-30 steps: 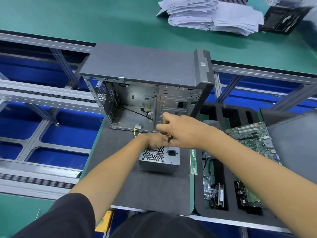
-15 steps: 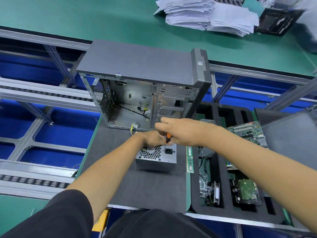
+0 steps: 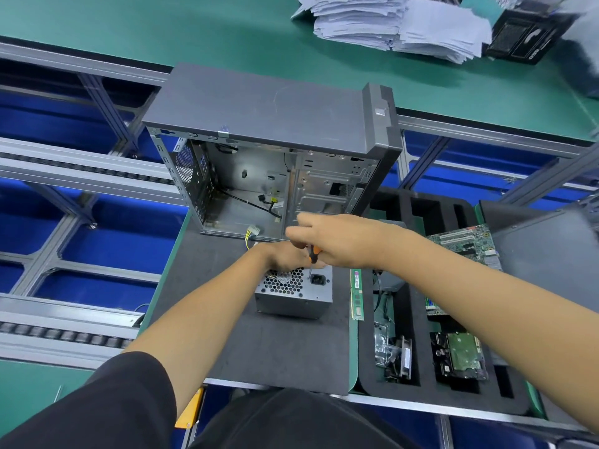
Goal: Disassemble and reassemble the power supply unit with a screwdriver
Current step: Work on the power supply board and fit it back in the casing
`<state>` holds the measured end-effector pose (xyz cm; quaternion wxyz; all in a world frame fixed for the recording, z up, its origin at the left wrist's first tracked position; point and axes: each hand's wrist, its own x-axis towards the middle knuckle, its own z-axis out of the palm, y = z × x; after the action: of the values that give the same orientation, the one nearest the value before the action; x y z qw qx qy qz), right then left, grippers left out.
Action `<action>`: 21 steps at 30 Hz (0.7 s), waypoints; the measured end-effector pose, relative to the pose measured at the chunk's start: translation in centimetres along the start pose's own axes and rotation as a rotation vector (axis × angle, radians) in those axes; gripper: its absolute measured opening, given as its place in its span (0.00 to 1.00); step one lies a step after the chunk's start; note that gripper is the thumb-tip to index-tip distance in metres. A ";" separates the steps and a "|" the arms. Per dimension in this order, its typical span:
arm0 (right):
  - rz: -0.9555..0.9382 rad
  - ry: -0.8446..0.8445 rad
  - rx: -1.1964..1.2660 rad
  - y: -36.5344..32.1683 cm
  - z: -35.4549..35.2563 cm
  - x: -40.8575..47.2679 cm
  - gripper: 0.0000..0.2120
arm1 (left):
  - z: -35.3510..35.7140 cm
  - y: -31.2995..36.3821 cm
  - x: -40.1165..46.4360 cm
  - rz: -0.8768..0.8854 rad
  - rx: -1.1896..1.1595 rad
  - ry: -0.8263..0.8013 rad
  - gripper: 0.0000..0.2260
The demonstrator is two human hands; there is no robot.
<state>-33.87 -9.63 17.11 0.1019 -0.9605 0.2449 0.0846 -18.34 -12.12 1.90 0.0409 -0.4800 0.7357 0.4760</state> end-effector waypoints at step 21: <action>0.121 0.020 -0.171 -0.1 0.3 -0.6 0.06 | 0.1 0.1 0.4 -0.028 0.062 -0.098 0.22</action>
<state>-34.41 -9.24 16.94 0.0117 -0.9499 0.2953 0.1018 -18.70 -12.31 1.65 0.0985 -0.4647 0.7406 0.4753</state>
